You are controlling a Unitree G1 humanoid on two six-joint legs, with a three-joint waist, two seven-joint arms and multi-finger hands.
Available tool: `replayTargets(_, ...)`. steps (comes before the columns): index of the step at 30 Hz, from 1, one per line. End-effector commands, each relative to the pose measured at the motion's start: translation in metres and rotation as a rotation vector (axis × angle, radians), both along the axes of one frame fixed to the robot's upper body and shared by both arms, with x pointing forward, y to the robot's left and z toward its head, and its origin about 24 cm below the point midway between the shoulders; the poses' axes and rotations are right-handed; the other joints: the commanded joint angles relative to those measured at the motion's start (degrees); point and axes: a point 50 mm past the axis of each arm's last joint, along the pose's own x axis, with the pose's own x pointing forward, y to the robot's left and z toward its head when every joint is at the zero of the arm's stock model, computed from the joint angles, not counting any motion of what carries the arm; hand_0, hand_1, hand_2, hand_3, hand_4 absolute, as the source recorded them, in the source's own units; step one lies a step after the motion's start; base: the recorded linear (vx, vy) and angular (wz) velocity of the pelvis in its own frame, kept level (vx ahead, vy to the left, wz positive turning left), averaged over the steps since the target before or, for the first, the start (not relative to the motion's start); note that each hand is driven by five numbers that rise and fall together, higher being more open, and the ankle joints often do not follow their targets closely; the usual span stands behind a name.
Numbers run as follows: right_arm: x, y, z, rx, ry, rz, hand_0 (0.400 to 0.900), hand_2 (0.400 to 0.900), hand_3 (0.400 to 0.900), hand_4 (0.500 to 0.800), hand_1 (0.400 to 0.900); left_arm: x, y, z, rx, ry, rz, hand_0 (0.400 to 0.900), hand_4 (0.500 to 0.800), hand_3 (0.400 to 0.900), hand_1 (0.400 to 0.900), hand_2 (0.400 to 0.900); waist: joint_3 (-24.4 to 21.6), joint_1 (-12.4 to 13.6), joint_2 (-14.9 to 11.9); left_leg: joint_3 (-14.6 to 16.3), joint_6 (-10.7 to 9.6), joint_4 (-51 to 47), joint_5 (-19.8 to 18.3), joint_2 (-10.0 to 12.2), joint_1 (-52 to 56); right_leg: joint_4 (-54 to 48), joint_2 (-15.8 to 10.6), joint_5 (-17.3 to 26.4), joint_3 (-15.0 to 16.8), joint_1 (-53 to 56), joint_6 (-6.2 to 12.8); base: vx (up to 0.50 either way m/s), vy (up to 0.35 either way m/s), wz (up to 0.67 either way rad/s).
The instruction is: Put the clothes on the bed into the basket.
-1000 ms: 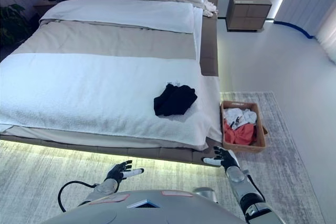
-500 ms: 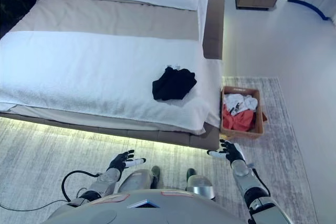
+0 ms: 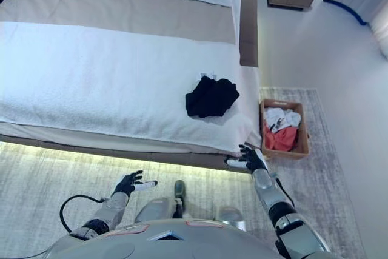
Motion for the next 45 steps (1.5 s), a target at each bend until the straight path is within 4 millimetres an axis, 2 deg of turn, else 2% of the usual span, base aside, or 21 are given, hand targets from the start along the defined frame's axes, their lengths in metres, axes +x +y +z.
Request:
replayTargets(1,0.042,-0.011,0.038,-0.161,-0.224,0.074,0.900,0.900,0.900,0.800,0.900,0.031,0.008,0.018,0.049,-0.139,-0.003,0.900,0.800,0.900,0.900,0.900,-0.35,-1.27,-0.27,-2.34,0.06,-1.80,2.51,0.45,0.82,-5.15,-2.96,12.39,-8.71,5.17,-1.89,0.26,0.104,0.01)
replayTargets(3,0.063,-0.012,0.057,-0.225,-0.302,0.118,0.900,0.900,0.900,0.800,0.900,0.042,0.012,0.024,0.056,-0.179,0.012,0.900,0.800,0.900,0.900,0.900,0.94,-1.02,0.35,-2.50,-0.67,-2.51,1.57,1.51,2.61,-12.06,-3.79,7.34,-12.52,3.39,-3.03,0.22,0.000,0.01)
replayTargets(5,0.077,-0.016,0.068,-0.281,-0.332,0.134,0.900,0.900,0.900,0.800,0.900,0.051,0.008,0.027,0.054,-0.199,-0.009,0.900,0.800,0.900,0.900,0.900,2.05,-0.95,0.51,-3.12,-1.42,-2.33,0.77,1.95,3.13,-20.52,-4.74,7.96,-13.53,3.30,-2.20,0.18,-0.077,0.06)
replayTargets(10,0.105,-0.014,0.092,-0.385,-0.414,0.164,0.900,0.900,0.900,0.800,0.900,0.058,0.004,0.028,0.047,-0.207,0.007,0.900,0.800,0.900,0.900,0.900,3.66,-1.80,-1.14,-4.16,-4.41,-3.78,-0.89,3.43,5.63,-41.23,-5.97,19.95,-8.22,-2.38,2.52,0.22,-0.179,0.18)
replayTargets(12,0.107,-0.015,0.096,-0.404,-0.428,0.170,0.900,0.900,0.900,0.800,0.900,0.059,0.003,0.028,0.042,-0.209,0.014,0.900,0.800,0.900,0.900,0.900,4.00,-2.22,-1.67,-5.04,-5.55,-3.78,-1.63,4.49,6.66,-40.77,-6.55,22.32,-7.43,-3.86,3.49,0.24,-0.281,0.48)
replayTargets(14,0.106,-0.017,0.096,-0.422,-0.430,0.172,0.900,0.900,0.900,0.800,0.900,0.064,-0.001,0.029,0.050,-0.210,-0.004,0.900,0.800,0.900,0.900,0.900,3.55,-2.39,-2.24,-6.17,-6.06,-3.78,-2.21,4.40,6.19,-41.62,-6.47,21.89,-8.58,-2.45,3.19,0.22,-0.339,0.55)
replayTargets(18,0.111,-0.026,0.105,-0.505,-0.438,0.214,0.900,0.900,0.900,0.800,0.900,0.061,-0.009,0.026,0.022,-0.204,0.011,0.900,0.800,0.900,0.900,0.900,1.45,-3.33,-1.21,-7.18,-7.64,-3.17,-2.50,8.91,6.83,-40.22,-2.70,19.20,-10.51,-1.26,1.35,0.26,-0.393,0.48)
replayTargets(19,0.111,-0.026,0.105,-0.505,-0.438,0.214,0.900,0.900,0.900,0.800,0.900,0.061,-0.009,0.026,0.022,-0.204,0.011,0.900,0.800,0.900,0.900,0.900,1.46,-3.33,-1.20,-7.19,-7.64,-3.17,-2.51,8.92,6.83,-40.22,-2.69,19.20,-10.52,-1.25,1.35,0.19,-0.230,0.10)
replayTargets(20,0.114,-0.027,0.109,-0.540,-0.452,0.240,0.900,0.900,0.900,0.800,0.900,0.061,-0.015,0.025,0.007,-0.209,-0.011,0.900,0.800,0.900,0.900,0.900,1.61,-3.35,-1.05,-7.07,-7.55,0.98,-3.48,9.28,5.68,-39.83,-2.30,18.19,-10.90,-0.63,0.64,0.19,-0.283,0.13)
replayTargets(21,0.120,-0.035,0.117,-0.612,-0.455,0.273,0.900,0.900,0.900,0.800,0.900,0.066,-0.029,0.028,-0.021,-0.243,-0.086,0.900,0.800,0.900,0.900,0.900,2.92,-2.76,-0.78,-7.14,-7.59,10.85,-4.32,8.38,1.88,-40.24,-1.74,16.93,-12.02,0.99,-0.57,0.23,-0.348,0.11)
replayTargets(22,0.127,-0.031,0.126,-0.641,-0.490,0.301,0.900,0.900,0.900,0.800,0.900,0.067,-0.032,0.029,-0.021,-0.253,-0.102,0.900,0.800,0.900,0.900,0.900,3.48,-2.38,-0.87,-7.46,-7.71,12.71,-3.67,7.67,0.41,-41.07,-1.53,16.61,-12.23,1.79,-0.88,0.21,-0.323,0.18)
replayTargets(23,0.137,-0.035,0.141,-0.726,-0.515,0.334,0.900,0.900,0.900,0.800,0.900,0.070,-0.034,0.030,-0.029,-0.262,-0.093,0.900,0.800,0.900,0.900,0.900,4.24,-2.04,-0.87,-6.93,-7.57,9.64,-2.78,7.79,-1.91,-41.62,-1.41,15.67,-12.79,2.17,-0.93,0.11,-0.151,0.09)
replayTargets(24,0.137,-0.035,0.141,-0.726,-0.516,0.335,0.900,0.900,0.900,0.800,0.900,0.070,-0.034,0.030,-0.029,-0.263,-0.093,0.900,0.800,0.900,0.900,0.900,4.27,-2.11,-0.86,-6.94,-7.57,9.42,-2.67,7.76,-1.78,-41.62,-1.43,15.64,-12.81,2.21,-0.93,0.11,-0.100,0.16)
replayTargets(25,0.145,-0.038,0.152,-0.770,-0.532,0.341,0.900,0.900,0.900,0.800,0.900,0.070,-0.034,0.030,-0.029,-0.255,-0.082,0.900,0.800,0.900,0.900,0.900,4.53,-2.06,-0.48,-6.20,-7.86,5.70,-0.32,8.62,-2.65,-41.62,-1.14,15.34,-12.98,2.01,-0.83,0.07,0.001,0.07)
replayTargets(26,0.153,-0.040,0.166,-0.821,-0.568,0.347,0.900,0.900,0.900,0.800,0.900,0.068,-0.037,0.027,-0.037,-0.242,-0.071,0.900,0.800,0.900,0.900,0.900,5.69,-1.94,0.82,-4.28,-8.57,-1.46,4.62,10.15,-4.36,-41.62,-0.43,15.30,-13.07,1.35,-0.60,0.06,0.000,0.06)
replayTargets(27,0.154,-0.040,0.167,-0.821,-0.569,0.348,0.900,0.900,0.900,0.800,0.900,0.069,-0.037,0.027,-0.038,-0.242,-0.070,0.900,0.800,0.900,0.900,0.900,5.72,-1.92,0.85,-4.20,-8.59,-1.93,4.88,10.17,-4.12,-41.62,-0.40,15.30,-13.02,1.34,-0.61,0.05,0.018,-0.13)
replayTargets(29,0.164,-0.032,0.186,-0.857,-0.641,0.384,0.900,0.900,0.900,0.800,0.900,0.064,-0.041,0.024,-0.046,-0.224,-0.075,0.900,0.800,0.900,0.900,0.900,6.69,-1.73,0.96,-5.88,-8.47,-2.23,5.11,9.52,-5.26,-41.62,-0.38,15.53,-12.32,-0.18,-0.54,0.06,0.035,-0.31)
replayTargets(31,0.170,-0.030,0.192,-0.877,-0.649,0.372,0.900,0.900,0.900,0.800,0.900,0.061,-0.045,0.021,-0.054,-0.211,-0.081,0.900,0.800,0.900,0.900,0.900,6.69,-1.80,1.19,-5.45,-8.42,-2.97,4.98,9.04,-5.69,-41.62,-0.20,15.82,-11.40,-2.03,-0.66,0.06,0.083,-0.25)
replayTargets(33,0.182,-0.022,0.211,-0.900,-0.698,0.368,0.900,0.900,0.900,0.800,0.900,0.064,-0.050,0.022,-0.064,-0.217,-0.091,0.900,0.800,0.900,0.900,0.900,7.71,-1.60,1.11,-4.11,-8.26,-3.22,4.86,8.71,-6.82,-41.62,-0.66,16.57,-9.97,-4.78,-0.53,0.05,0.130,-0.25)
replayTargets(34,0.182,-0.022,0.212,-0.900,-0.699,0.368,0.900,0.900,0.900,0.800,0.900,0.064,-0.050,0.022,-0.064,-0.217,-0.091,0.900,0.800,0.900,0.900,0.900,7.68,-1.55,1.09,-4.04,-8.26,-3.22,4.85,8.72,-6.84,-41.62,-0.66,16.58,-9.91,-4.84,-0.53,0.02,0.113,-0.22)
replayTargets(45,0.204,-0.016,0.257,-0.975,-0.784,0.328,0.900,0.900,0.900,0.800,0.900,0.091,-0.041,0.039,-0.014,-0.312,-0.061,0.900,0.800,0.900,0.900,0.900,11.56,-0.58,-0.85,-4.23,-7.87,-1.92,4.39,7.33,-12.16,-41.62,-2.10,18.87,-8.45,-10.68,0.37,-0.01,0.061,0.02)
